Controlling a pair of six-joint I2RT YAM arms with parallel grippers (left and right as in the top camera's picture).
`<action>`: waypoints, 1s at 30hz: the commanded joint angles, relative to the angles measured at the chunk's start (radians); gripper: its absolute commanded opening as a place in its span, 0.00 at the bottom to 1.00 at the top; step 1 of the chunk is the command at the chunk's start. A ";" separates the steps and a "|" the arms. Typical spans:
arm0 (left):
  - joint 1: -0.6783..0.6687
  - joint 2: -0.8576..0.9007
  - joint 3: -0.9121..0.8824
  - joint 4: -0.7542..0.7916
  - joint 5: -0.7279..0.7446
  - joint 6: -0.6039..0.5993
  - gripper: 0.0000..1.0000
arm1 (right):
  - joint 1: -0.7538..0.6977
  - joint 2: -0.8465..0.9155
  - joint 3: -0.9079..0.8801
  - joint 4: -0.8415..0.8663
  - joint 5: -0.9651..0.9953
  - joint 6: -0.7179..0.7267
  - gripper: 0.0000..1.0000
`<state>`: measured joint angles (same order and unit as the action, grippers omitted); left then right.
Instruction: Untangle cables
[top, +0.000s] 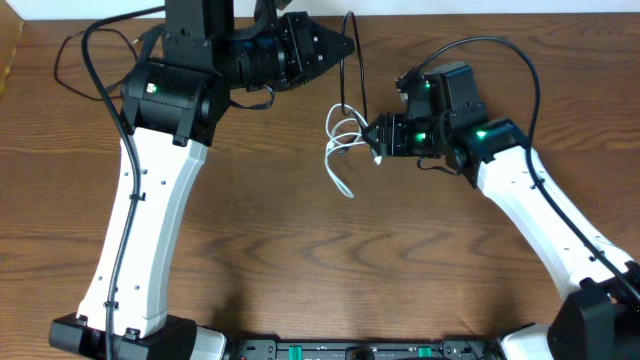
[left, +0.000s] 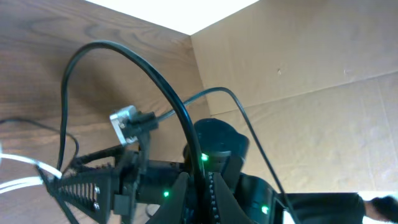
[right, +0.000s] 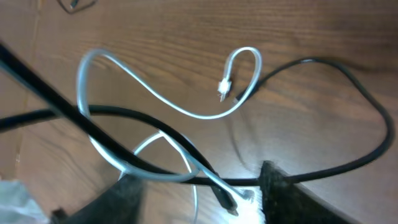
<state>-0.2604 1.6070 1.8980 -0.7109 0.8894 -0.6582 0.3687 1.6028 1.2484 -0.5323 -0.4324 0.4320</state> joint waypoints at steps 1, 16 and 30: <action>-0.005 -0.016 0.010 0.006 0.019 -0.072 0.08 | 0.000 0.014 0.005 0.010 -0.008 0.010 0.33; -0.005 -0.016 0.010 0.005 0.019 -0.072 0.08 | 0.000 0.014 0.005 0.087 0.000 -0.045 0.26; -0.005 -0.016 0.010 -0.022 -0.043 -0.069 0.08 | -0.001 0.014 0.005 0.088 0.000 -0.043 0.01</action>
<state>-0.2604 1.6070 1.8980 -0.7139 0.8883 -0.7300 0.3687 1.6157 1.2484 -0.4461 -0.4305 0.3939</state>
